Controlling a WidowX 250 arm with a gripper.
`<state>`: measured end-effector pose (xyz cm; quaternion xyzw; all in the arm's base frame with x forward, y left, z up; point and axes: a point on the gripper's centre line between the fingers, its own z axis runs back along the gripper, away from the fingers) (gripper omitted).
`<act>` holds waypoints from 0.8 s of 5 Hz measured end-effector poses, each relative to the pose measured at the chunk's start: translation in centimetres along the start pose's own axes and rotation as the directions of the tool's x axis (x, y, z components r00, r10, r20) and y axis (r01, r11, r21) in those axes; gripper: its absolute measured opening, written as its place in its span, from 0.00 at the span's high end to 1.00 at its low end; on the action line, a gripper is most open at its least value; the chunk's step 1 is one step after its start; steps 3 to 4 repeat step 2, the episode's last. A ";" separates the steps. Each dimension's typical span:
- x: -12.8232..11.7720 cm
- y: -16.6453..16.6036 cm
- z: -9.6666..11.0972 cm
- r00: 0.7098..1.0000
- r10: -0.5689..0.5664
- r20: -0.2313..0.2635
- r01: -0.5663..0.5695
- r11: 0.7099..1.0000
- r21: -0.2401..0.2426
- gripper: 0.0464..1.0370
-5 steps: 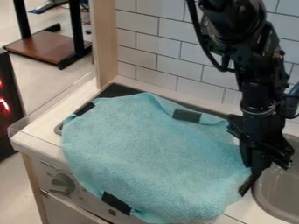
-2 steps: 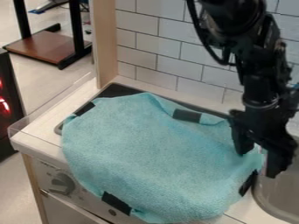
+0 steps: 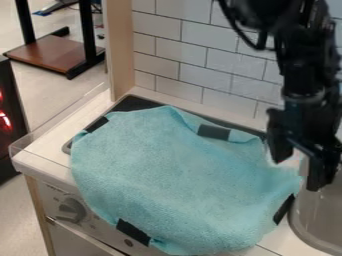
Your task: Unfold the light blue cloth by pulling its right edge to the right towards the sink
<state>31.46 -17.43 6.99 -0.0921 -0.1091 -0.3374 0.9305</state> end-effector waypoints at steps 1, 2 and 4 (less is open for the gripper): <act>0.0 0.2 1.8 1.000 -0.014 0.000 0.014 0.999 0.034 0.04; 0.6 0.7 3.0 0.997 -0.076 -0.024 0.077 0.995 0.059 0.04; 0.6 0.7 3.0 0.997 -0.076 -0.024 0.077 0.995 0.059 0.04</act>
